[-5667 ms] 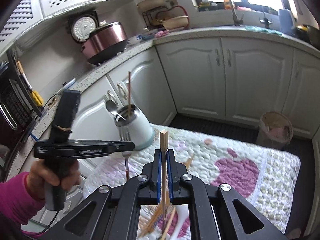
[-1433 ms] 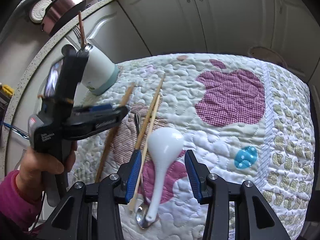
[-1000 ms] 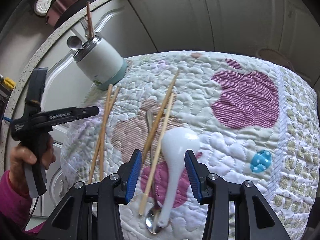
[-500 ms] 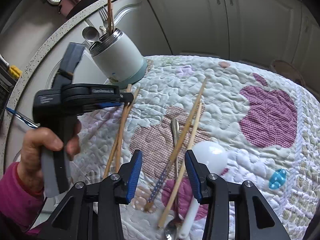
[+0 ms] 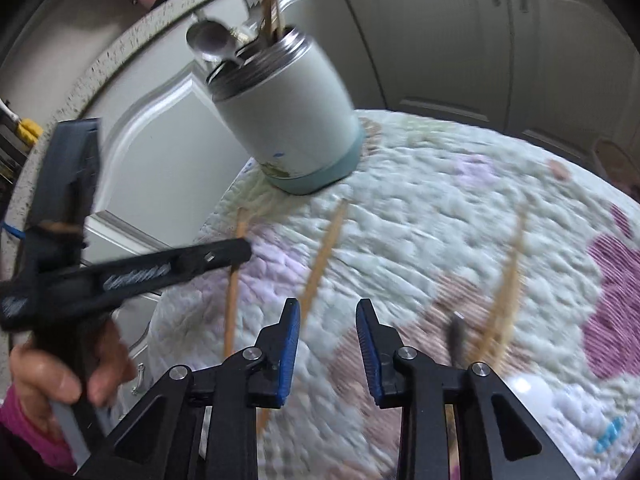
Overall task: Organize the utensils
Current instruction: 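Grasp a wooden chopstick with the left gripper while the right gripper grasps another chopstick, then carry both chopsticks up to the white jar with both grippers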
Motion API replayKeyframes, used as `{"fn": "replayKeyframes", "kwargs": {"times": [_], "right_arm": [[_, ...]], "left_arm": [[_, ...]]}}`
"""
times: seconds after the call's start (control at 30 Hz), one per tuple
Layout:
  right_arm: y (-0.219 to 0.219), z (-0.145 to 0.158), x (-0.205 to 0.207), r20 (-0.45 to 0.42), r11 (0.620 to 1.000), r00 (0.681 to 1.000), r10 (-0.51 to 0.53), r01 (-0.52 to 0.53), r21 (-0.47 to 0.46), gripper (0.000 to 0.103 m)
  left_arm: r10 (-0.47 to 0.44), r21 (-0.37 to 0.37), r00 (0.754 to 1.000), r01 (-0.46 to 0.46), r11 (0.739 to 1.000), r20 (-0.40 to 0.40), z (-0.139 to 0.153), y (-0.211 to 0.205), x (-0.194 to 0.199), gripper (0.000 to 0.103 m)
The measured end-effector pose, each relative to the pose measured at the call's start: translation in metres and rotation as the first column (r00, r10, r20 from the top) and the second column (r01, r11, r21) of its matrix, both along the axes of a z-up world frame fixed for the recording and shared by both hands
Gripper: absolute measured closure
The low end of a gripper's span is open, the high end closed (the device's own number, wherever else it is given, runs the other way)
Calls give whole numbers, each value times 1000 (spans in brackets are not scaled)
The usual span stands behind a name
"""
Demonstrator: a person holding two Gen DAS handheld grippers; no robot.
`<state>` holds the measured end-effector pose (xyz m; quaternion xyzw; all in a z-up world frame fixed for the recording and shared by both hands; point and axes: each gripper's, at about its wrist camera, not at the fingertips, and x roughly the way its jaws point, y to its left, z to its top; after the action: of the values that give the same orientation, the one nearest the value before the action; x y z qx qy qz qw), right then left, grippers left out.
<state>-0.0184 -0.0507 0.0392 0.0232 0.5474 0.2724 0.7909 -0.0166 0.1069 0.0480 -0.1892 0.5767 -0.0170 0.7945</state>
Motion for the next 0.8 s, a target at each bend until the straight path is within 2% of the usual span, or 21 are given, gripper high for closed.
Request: {"fn": "replayKeyframes", "kwargs": {"times": [0.2, 0.3, 0.33, 0.47, 0.67, 0.8], "right_arm": [[33, -20, 16, -10, 998, 1000, 19, -19, -58, 75], [39, -29, 22, -12, 996, 1000, 8, -9, -93, 83], [40, -30, 23, 4, 995, 1000, 7, -7, -97, 90], [39, -29, 24, 20, 995, 1000, 14, -12, -103, 91], [12, 7, 11, 84, 999, 996, 4, 0, -44, 92], [0, 36, 2, 138, 1000, 990, 12, -10, -16, 93]], "left_arm": [[26, 39, 1000, -26, 999, -1, 0, 22, -16, 96], [31, 55, 1000, -31, 998, 1, -2, 26, -18, 96], [29, 63, 1000, -29, 998, 2, -2, 26, -19, 96], [20, 90, 1000, -21, 996, 12, -2, 22, -20, 96], [-3, 108, 999, -2, 994, 39, 4, 9, -23, 96], [-14, 80, 997, 8, 997, 72, 22, 6, -29, 97]]}}
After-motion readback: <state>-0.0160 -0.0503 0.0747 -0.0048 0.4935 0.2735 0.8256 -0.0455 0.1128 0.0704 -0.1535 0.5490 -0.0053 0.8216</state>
